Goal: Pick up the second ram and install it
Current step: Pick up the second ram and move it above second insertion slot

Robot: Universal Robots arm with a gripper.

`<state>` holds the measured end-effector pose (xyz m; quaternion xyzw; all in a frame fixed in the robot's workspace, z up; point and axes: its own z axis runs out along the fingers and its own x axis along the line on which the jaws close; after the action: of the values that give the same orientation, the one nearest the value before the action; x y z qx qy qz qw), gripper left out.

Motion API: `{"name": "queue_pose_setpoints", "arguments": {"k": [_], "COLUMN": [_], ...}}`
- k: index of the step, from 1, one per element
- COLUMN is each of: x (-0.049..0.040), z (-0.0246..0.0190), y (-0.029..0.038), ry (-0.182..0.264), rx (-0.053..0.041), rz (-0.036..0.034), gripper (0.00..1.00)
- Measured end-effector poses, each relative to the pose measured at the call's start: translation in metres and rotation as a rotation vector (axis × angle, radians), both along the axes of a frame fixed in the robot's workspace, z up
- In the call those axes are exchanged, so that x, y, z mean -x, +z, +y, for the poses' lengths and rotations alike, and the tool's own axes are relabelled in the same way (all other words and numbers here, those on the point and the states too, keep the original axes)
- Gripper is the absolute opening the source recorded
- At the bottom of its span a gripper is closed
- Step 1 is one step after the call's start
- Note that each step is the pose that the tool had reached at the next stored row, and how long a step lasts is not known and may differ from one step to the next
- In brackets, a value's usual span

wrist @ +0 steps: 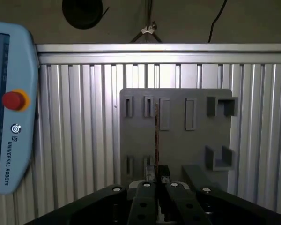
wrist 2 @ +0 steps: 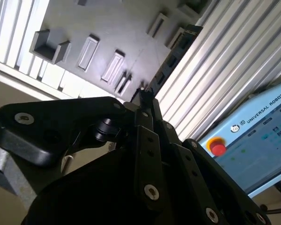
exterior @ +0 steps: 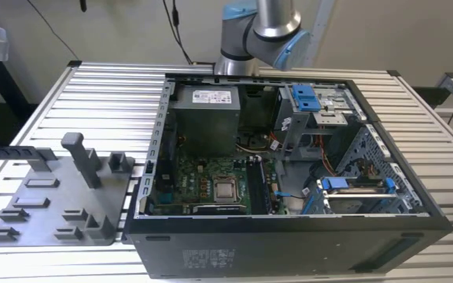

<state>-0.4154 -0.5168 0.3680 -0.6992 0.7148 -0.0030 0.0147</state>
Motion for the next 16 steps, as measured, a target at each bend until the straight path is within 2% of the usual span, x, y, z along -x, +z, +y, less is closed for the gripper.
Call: {"name": "queue_pose_setpoints", "arguments": {"k": [16], "x": [0.0], "z": [0.0], "y": [0.029], "ry": [0.0], "rx": [-0.0001], "rz": [-0.0001], "gripper": [0.14]}}
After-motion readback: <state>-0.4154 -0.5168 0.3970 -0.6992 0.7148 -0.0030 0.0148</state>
